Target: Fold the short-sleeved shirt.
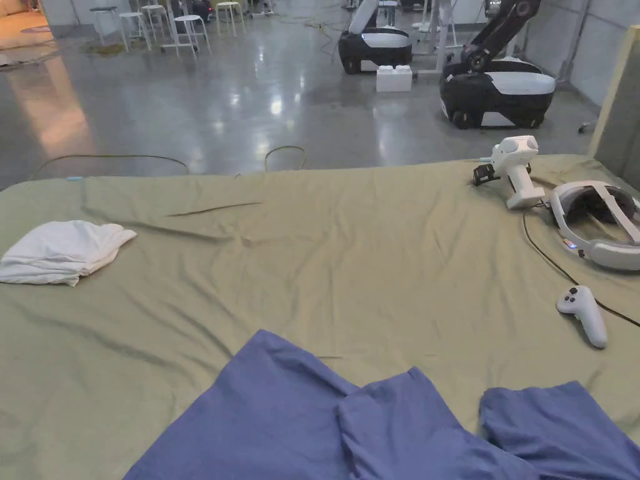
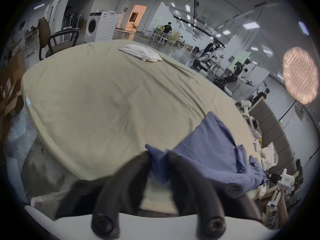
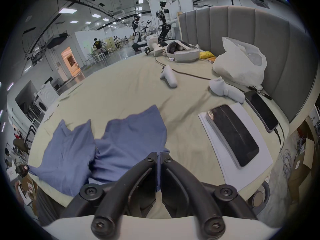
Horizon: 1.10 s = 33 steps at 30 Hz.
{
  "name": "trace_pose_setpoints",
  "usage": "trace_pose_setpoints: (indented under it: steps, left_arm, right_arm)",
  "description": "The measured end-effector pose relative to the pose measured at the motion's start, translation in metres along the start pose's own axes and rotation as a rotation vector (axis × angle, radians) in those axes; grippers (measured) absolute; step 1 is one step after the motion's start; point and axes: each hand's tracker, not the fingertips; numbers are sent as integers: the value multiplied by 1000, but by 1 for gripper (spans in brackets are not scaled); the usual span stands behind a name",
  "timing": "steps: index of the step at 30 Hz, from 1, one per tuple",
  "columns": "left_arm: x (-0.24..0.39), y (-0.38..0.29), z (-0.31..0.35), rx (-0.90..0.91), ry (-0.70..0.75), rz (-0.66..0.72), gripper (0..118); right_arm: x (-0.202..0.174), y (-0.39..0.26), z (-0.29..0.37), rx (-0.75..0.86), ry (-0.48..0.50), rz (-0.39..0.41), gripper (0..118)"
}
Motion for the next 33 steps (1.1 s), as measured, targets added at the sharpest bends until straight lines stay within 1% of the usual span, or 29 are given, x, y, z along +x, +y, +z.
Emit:
trace_pose_setpoints:
  steps: [1, 2, 3, 4, 6, 9, 11, 14, 15, 16, 18, 19, 20, 21, 22, 23, 24, 25, 26, 27, 28, 30, 33]
  left_arm:
    - [2, 0, 1, 10, 17, -6, 59]
    - [4, 2, 2, 12, 14, -4, 85]
    - [11, 3, 9, 34, 10, -10, 95]
    - [17, 4, 18, 78, 3, -24, 95]
    - [35, 9, 38, 147, 4, -77, 95]
    - [75, 9, 83, 327, -8, -212, 95]
    - [104, 6, 115, 462, -23, -296, 95]
    - [151, -11, 160, 640, -32, -385, 95]
    - [147, -20, 161, 699, -7, -406, 95]
    - [158, -29, 170, 759, 26, -420, 94]
    - [178, -42, 186, 843, 54, -470, 94]
    - [177, -43, 189, 840, 26, -502, 93]
    - [181, -43, 194, 823, -2, -527, 91]
    - [187, -44, 199, 799, -13, -539, 91]
    - [192, -46, 203, 791, -10, -550, 90]
    - [191, -45, 204, 782, -11, -561, 81]
    - [192, -47, 206, 781, -6, -565, 63]
    - [192, -49, 208, 775, 3, -563, 31]
    - [192, -52, 207, 779, 19, -544, 0]
    - [189, -50, 209, 771, -6, -534, 0]
    - [185, -48, 210, 734, -53, -515, 0]
    - [184, -49, 209, 742, -22, -497, 0]
    - [173, -44, 205, 715, -29, -479, 0]
  right_arm:
    - [0, -2, 0, -13, -16, -10, 14]
    - [1, -3, 1, -5, -26, -19, 41]
    - [3, -4, 5, 7, -20, -28, 64]
    - [2, -3, 11, 15, -7, -44, 77]
    - [3, 2, 26, 76, 21, -45, 77]
    - [-17, 15, 67, 209, 35, 4, 77]
    - [-32, 21, 101, 321, 78, 52, 77]
    - [-69, 19, 153, 511, 122, 164, 77]
    - [-82, 16, 169, 569, 140, 209, 77]
    - [-94, 13, 182, 618, 155, 244, 77]
    - [-113, 9, 198, 668, 157, 281, 74]
    - [-122, 8, 205, 686, 145, 296, 69]
    - [-127, 7, 209, 693, 143, 315, 61]
    - [-132, 6, 214, 699, 140, 332, 61]
    - [-132, 4, 213, 708, 135, 340, 58]
    - [-133, 3, 215, 710, 138, 344, 47]
    - [-134, 3, 216, 710, 145, 346, 26]
    - [-134, 2, 217, 708, 155, 348, 7]
    - [-132, 0, 216, 700, 169, 348, 0]
    - [-131, 2, 214, 655, 207, 352, 0]
    - [-132, 1, 214, 663, 181, 357, 0]
    - [-131, -1, 212, 654, 157, 388, 0]
    - [-130, 0, 208, 652, 146, 385, 0]
